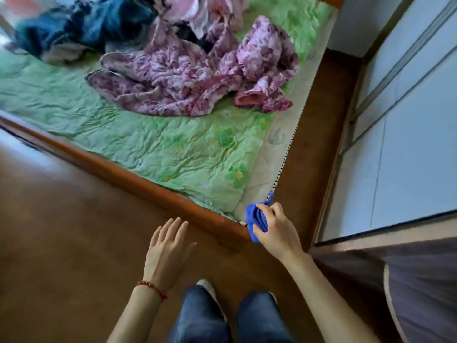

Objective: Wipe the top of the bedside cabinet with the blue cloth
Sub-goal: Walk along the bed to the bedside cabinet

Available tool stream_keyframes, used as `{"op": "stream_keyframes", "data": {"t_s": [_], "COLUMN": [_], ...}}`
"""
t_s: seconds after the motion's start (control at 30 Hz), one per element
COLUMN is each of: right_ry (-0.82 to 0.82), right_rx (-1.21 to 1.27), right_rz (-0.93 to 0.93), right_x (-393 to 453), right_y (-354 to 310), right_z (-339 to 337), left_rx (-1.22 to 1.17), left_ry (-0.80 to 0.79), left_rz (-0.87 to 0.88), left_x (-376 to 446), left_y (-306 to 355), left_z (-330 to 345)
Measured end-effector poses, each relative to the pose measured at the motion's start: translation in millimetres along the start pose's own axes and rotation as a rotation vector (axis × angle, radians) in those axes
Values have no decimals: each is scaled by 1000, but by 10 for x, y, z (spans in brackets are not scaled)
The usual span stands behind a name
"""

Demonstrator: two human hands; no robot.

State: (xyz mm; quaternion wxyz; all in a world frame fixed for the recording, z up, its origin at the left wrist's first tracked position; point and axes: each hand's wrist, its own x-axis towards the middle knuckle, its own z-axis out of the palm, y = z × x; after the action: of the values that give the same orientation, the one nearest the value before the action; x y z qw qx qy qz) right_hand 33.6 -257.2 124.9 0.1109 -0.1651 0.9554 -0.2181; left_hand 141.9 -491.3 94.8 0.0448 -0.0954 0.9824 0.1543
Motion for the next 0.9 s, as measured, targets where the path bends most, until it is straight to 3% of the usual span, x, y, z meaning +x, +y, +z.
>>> {"op": "stream_keyframes", "data": {"t_s": [0.23, 0.57, 0.9], "right_ry": [-161, -370, -465], "right_rx": [-19, -29, -44], "right_rz": [-260, -638, -889], "right_x": [676, 1611, 2608], "right_y": [-1288, -2980, -4429], "right_z": [455, 1109, 1511], "left_rx": [-34, -64, -96], "left_ry": [105, 158, 262], "left_rz": [-339, -776, -1004], "left_x": [-372, -583, -145], "left_y": [-1093, -2139, -3058], "left_z": [-396, -708, -1201]}}
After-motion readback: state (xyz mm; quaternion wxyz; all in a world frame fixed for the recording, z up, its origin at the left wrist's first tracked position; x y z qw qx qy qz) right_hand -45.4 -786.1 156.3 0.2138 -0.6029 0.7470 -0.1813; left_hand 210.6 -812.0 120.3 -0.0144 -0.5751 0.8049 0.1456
